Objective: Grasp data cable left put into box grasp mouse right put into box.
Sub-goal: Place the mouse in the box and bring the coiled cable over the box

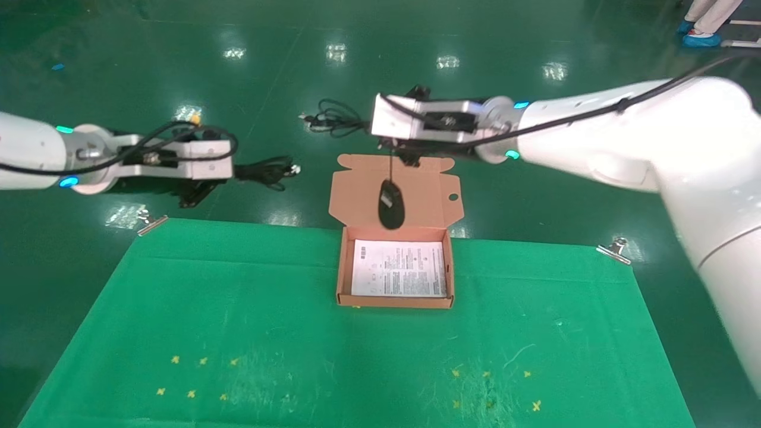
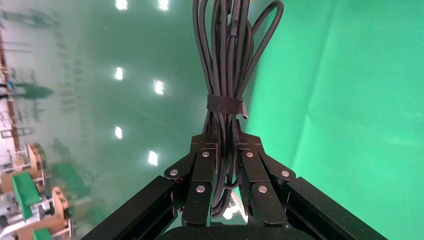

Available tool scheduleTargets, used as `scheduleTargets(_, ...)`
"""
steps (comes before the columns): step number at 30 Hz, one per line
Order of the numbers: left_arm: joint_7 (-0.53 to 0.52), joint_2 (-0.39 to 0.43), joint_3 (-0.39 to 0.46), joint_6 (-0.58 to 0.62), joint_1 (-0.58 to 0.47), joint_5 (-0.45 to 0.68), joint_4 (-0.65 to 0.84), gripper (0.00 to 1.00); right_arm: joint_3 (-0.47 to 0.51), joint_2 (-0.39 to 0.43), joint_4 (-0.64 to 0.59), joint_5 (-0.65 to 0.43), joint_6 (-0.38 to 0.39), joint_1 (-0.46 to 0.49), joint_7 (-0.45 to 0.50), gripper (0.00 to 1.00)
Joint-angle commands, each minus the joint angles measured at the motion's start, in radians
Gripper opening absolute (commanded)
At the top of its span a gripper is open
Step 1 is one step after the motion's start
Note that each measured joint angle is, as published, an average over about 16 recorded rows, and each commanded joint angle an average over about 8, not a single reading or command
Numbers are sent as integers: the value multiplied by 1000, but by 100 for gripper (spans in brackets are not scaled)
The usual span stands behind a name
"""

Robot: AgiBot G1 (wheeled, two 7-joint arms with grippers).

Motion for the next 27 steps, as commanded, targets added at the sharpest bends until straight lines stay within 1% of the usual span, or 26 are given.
scheduleTargets(1, -31, -10, 9, 12, 9, 23, -15, 0, -16, -4, -2, 12, 3, -15, 0, 0)
scheduleTargets(9, -130, -67, 32, 80, 14, 107, -72, 0, -134, -10, 13, 84, 52, -56, 47, 0)
scheduleTargets(14, -172, -90, 39, 111, 14, 138, -109, 0, -220, -13, 30, 129, 95, -72, 67, 0)
scheduleTargets(21, -199, -98, 40, 118, 19, 152, -137, 0, -333, -13, 45, 206, 145, -91, 121, 0)
scheduleTargets(27, -205, -99, 41, 119, 21, 155, -144, 0, -393, -10, -6, 257, 176, -111, 193, 0)
